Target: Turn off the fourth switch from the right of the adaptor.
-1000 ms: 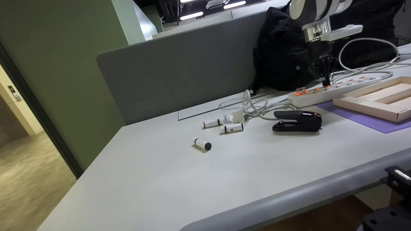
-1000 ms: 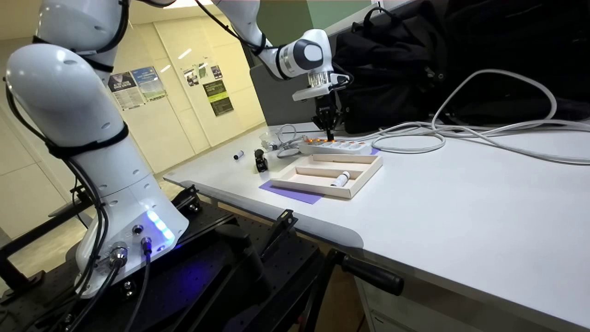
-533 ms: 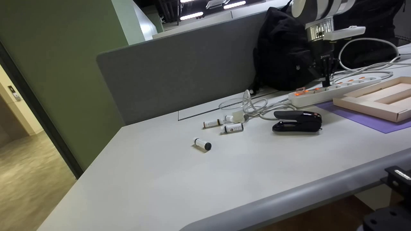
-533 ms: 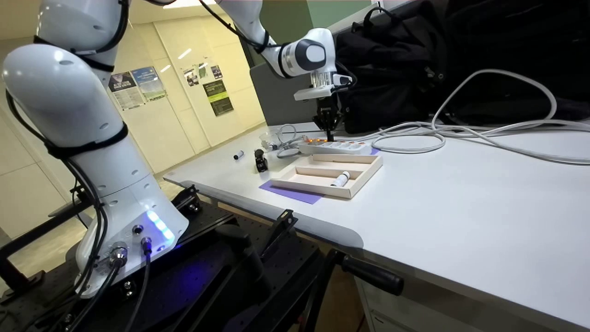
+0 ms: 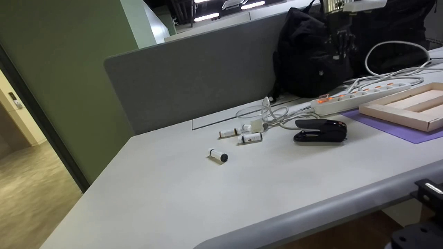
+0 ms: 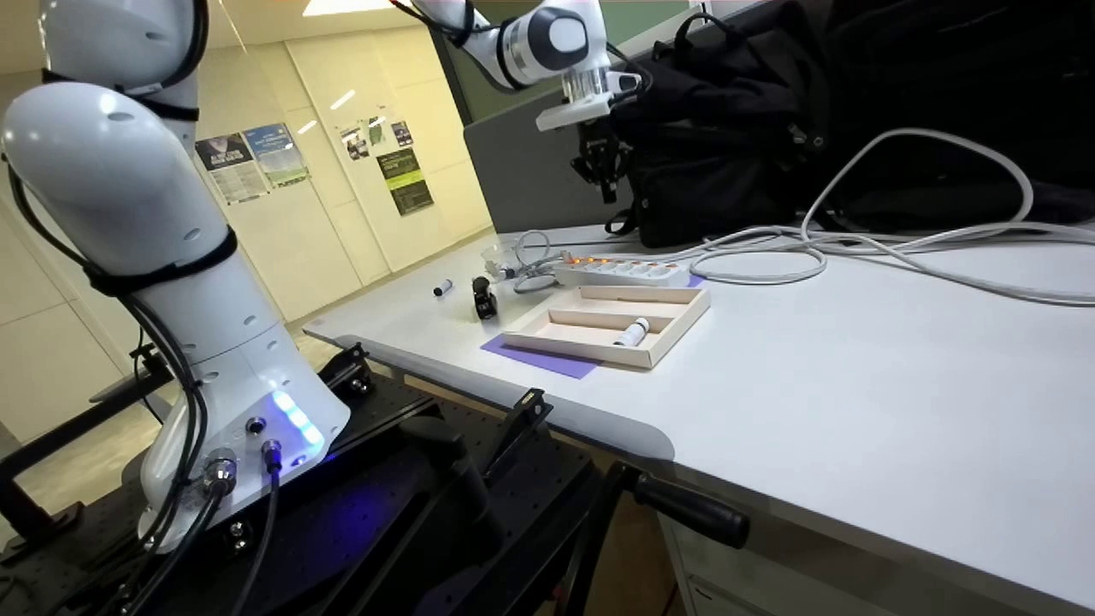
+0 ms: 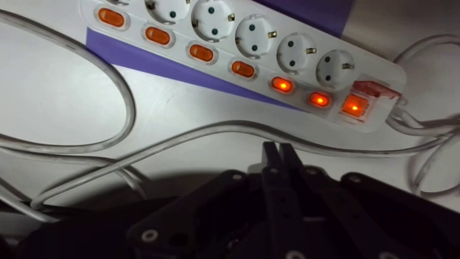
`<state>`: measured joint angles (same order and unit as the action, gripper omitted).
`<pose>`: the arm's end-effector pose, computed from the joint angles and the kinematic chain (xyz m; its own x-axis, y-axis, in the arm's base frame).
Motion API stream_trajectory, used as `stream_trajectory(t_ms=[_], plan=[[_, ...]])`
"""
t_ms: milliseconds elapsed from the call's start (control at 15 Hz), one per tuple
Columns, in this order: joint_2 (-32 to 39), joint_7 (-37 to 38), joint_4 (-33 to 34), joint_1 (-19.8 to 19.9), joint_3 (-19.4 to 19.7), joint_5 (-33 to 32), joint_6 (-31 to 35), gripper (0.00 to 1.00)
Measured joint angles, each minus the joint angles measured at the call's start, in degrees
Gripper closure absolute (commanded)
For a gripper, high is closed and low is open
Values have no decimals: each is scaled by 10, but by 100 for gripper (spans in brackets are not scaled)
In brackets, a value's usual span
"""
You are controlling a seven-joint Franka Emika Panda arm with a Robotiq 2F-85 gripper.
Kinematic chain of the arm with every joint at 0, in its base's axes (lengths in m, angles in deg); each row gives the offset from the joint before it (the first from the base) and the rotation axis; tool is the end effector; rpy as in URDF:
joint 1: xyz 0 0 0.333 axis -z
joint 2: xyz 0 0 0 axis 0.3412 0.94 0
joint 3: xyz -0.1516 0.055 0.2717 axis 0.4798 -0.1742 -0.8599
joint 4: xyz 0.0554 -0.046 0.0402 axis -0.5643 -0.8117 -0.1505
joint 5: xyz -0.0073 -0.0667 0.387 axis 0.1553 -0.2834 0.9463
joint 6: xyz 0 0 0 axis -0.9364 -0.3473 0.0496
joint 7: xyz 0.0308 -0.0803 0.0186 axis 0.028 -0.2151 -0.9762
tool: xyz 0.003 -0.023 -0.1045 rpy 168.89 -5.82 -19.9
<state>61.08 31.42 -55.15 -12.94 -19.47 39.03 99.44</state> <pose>0.6545 -0.0548 0.2595 0.9819 0.1889 -0.0121 0.1879 -0.9805 -0.0584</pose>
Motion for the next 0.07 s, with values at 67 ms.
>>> stream_trajectory(t_ms=[67], plan=[[-18, -6, -1, 1, 0, 0, -19, 79]])
